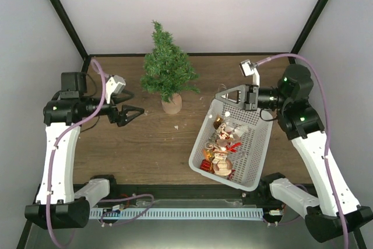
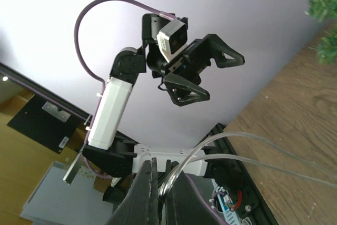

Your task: Decorate the small christmas tree

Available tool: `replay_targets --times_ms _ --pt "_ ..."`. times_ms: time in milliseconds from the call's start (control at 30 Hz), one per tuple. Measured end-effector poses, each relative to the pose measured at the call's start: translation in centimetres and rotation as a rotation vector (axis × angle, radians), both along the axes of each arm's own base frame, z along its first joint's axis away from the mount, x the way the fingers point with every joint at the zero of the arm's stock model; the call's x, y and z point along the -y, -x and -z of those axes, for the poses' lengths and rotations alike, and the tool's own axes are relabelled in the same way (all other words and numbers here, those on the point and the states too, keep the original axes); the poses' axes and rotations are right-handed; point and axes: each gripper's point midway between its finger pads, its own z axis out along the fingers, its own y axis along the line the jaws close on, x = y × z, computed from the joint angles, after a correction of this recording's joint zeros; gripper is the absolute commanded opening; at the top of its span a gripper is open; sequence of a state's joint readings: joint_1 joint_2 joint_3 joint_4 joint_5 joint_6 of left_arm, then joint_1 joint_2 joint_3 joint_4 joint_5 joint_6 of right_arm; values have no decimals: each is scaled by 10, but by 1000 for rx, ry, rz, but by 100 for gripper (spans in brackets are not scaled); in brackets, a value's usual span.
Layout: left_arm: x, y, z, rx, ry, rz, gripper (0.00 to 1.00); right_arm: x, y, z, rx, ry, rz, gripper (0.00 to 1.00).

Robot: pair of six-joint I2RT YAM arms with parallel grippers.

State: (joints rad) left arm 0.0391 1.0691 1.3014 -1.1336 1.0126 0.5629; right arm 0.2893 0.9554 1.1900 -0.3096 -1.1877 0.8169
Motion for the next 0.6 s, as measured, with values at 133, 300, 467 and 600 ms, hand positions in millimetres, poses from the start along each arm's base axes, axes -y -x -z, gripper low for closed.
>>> replay_targets --times_ms 133,300,467,600 --pt "7 16 -23 34 48 59 96 0 8 -22 30 -32 -36 1" --pt "15 32 -39 47 120 127 97 -1 12 -52 49 -66 -62 1" --pt "27 46 -52 54 182 203 98 -2 20 -95 116 -100 -82 1" --pt "46 63 -61 42 217 319 98 -10 28 -115 144 -123 -117 1"
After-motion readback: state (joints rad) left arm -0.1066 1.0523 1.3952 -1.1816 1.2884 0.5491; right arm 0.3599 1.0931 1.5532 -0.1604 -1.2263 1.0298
